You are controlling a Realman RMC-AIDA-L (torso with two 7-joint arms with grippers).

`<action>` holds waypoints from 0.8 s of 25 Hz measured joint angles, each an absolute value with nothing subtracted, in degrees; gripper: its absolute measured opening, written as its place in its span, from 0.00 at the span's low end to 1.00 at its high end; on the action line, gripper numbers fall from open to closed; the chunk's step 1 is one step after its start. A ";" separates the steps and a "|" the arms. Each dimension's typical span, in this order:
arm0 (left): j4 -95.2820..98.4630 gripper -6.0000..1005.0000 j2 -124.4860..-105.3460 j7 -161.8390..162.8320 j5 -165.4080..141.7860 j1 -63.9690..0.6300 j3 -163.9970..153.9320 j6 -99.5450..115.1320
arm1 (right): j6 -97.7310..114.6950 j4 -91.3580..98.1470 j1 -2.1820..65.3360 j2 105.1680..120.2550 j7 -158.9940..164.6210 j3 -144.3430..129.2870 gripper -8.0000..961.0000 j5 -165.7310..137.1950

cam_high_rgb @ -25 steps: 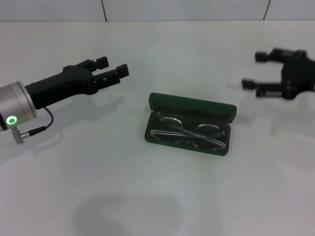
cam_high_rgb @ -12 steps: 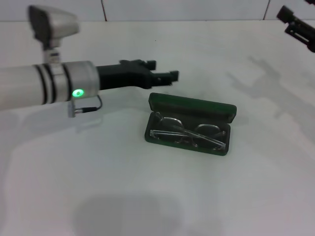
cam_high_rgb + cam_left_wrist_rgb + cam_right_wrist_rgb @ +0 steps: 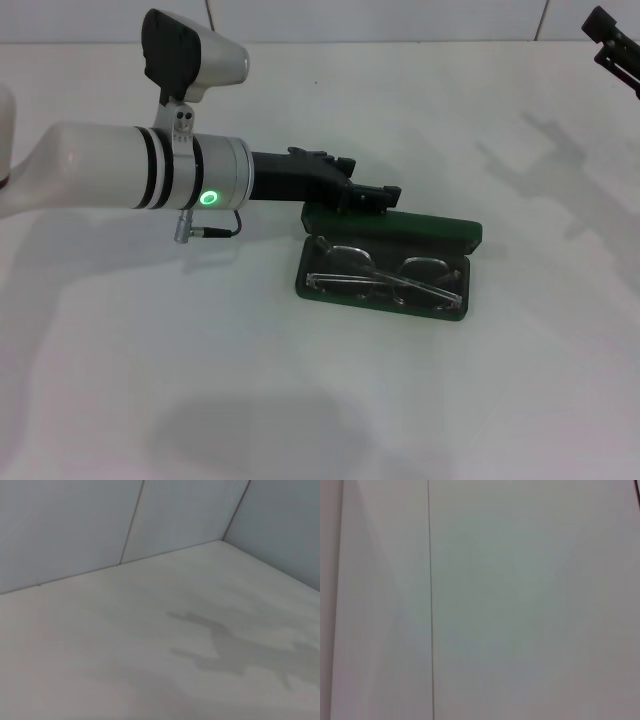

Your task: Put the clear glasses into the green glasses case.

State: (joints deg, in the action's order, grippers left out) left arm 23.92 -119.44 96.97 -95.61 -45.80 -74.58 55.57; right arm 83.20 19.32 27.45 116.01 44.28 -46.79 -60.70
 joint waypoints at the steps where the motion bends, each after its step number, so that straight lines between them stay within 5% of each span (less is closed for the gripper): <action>1: 23.96 0.88 -119.41 96.87 -95.60 -45.69 -74.61 55.73 | 83.13 19.29 27.54 116.01 44.19 -46.78 0.87 -60.69; 20: 28.57 0.88 -119.83 83.08 -91.70 -36.93 -74.56 59.27 | 79.47 19.15 29.86 116.00 41.64 -47.40 0.87 -60.81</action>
